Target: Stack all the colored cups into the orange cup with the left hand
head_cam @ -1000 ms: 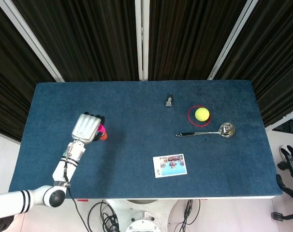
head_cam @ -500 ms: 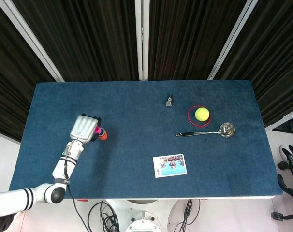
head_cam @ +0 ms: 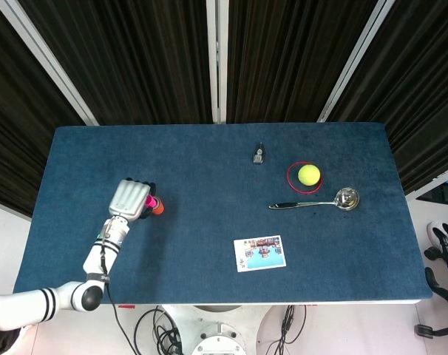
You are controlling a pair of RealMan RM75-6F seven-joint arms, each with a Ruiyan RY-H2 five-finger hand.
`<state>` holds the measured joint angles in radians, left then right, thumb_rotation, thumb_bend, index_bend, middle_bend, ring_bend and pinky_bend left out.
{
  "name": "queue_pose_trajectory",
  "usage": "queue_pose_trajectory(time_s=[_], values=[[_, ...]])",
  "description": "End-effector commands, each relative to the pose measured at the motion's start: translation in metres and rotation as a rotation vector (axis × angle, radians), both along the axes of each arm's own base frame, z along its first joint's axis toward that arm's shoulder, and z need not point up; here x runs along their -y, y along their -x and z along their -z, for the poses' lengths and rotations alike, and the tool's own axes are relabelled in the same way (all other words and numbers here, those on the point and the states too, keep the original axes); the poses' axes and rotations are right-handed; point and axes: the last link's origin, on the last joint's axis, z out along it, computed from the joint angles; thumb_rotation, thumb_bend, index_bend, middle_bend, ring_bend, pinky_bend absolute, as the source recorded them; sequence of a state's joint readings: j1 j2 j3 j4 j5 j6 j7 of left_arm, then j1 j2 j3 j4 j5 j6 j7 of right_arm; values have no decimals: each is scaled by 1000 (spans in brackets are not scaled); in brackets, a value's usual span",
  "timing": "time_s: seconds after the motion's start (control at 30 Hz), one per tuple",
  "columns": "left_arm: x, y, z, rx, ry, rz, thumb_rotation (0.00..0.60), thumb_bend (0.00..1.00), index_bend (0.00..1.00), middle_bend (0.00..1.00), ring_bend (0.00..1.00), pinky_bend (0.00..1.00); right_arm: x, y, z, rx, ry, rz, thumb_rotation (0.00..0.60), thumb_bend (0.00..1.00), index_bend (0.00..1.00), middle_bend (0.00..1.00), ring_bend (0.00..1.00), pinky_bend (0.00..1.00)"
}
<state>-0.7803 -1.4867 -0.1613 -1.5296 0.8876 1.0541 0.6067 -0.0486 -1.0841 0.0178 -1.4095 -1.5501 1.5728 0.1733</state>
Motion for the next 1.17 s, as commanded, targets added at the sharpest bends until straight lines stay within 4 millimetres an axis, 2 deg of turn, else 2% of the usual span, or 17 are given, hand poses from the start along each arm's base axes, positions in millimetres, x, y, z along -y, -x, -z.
queue_pose_trajectory(time_s=[0.03, 0.1, 0.17, 0.33, 0.47, 0.53, 0.63, 0.7, 0.8, 0.97, 1.17], values=[[1, 1, 0, 7, 14, -10, 600, 280, 291, 357, 396, 379, 0, 0, 0, 1, 1, 1, 600, 373, 0, 0, 0, 0], [2, 0, -1, 18, 13, -3, 600, 261, 182, 265, 303, 320, 0, 1, 0, 1, -2, 1, 600, 374, 0, 0, 0, 0], [2, -3, -4, 30, -6, 19, 600, 252, 121, 204, 215, 251, 1, 1, 1, 1, -3, 1, 600, 373, 0, 0, 0, 0], [9, -13, -23, 75, -71, 63, 600, 241, 116, 194, 179, 209, 1, -1, 0, 2, 1, -5, 600, 373, 0, 0, 0, 0], [33, -8, -54, 98, -136, 79, 600, 226, 148, 194, 178, 195, 0, -3, -1, -1, 7, -18, 600, 373, 0, 0, 0, 0], [59, 6, -67, 134, -111, 103, 600, 221, 132, 185, 160, 164, -2, -3, -1, -10, 2, -21, 600, 372, 0, 0, 0, 0], [101, 43, -82, 215, -68, 138, 600, 222, 100, 156, 93, 80, -4, 0, 0, -39, -14, -21, 600, 358, 0, 0, 0, 0], [127, 75, -90, 157, -91, 160, 600, 222, 100, 147, 71, 66, -4, 3, 2, -74, -34, -20, 600, 338, 0, 0, 0, 0], [158, 109, -100, 37, -142, 159, 600, 218, 98, 117, 33, 45, -5, 4, 6, -105, -49, -37, 600, 327, 0, 0, 0, 0], [192, 133, -116, -30, -217, 117, 600, 206, 87, 87, 16, 30, -1, -4, 8, -100, -36, -86, 600, 325, 0, 0, 0, 0], [200, 142, -125, -5, -254, 83, 600, 205, 87, 87, 16, 29, 6, -13, 14, -110, -61, -103, 600, 326, 0, 0, 0, 0]])
